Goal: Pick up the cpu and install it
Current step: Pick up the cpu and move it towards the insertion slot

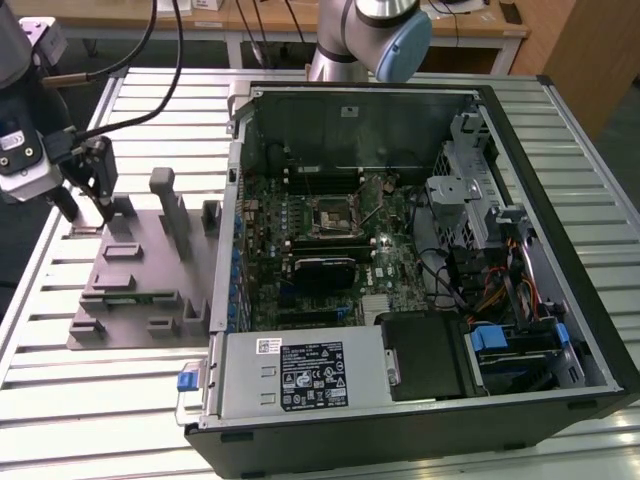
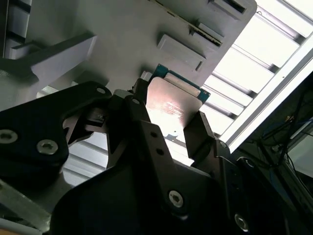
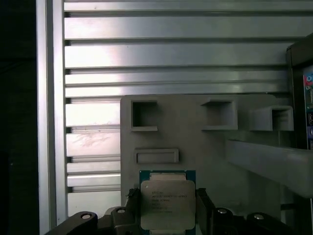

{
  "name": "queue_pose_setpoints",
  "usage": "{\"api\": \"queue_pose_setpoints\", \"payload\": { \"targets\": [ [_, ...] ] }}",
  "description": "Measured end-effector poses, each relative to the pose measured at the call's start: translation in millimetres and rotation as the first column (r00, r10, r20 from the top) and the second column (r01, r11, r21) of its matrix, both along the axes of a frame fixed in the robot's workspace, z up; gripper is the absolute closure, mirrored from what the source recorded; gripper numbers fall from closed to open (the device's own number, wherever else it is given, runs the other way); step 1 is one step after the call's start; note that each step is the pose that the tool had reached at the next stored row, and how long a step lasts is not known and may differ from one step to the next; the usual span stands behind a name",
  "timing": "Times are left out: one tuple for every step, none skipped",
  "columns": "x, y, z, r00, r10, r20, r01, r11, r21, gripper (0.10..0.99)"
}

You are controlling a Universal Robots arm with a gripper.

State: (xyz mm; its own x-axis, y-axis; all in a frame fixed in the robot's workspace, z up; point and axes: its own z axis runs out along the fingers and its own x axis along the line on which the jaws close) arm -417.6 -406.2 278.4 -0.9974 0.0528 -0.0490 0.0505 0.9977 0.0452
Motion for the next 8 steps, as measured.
{"api": "queue_pose_setpoints", "payload": {
  "targets": [
    [0.0,0.0,2.6,1.0,0.0,0.0005,0.0,1.0,0.0,0.545],
    [0.0,0.0,5.3,1.0,0.0,0.001,0.0,1.0,0.0,0.545],
    [0.0,0.0,7.9,1.0,0.0,0.0017,0.0,1.0,0.0,0.545],
    [0.0,0.0,10.5,1.0,0.0,0.0023,0.0,1.0,0.0,0.545],
    [0.0,0.0,13.0,1.0,0.0,0.0027,0.0,1.0,0.0,0.545],
    [0.0,0.0,15.4,1.0,0.0,0.0031,0.0,1.0,0.0,0.545],
    [0.0,0.0,17.8,1.0,0.0,0.0037,0.0,1.0,0.0,0.545],
    [0.0,0.0,19.9,1.0,0.0,0.0045,0.0,1.0,0.0,0.545]
  ]
}}
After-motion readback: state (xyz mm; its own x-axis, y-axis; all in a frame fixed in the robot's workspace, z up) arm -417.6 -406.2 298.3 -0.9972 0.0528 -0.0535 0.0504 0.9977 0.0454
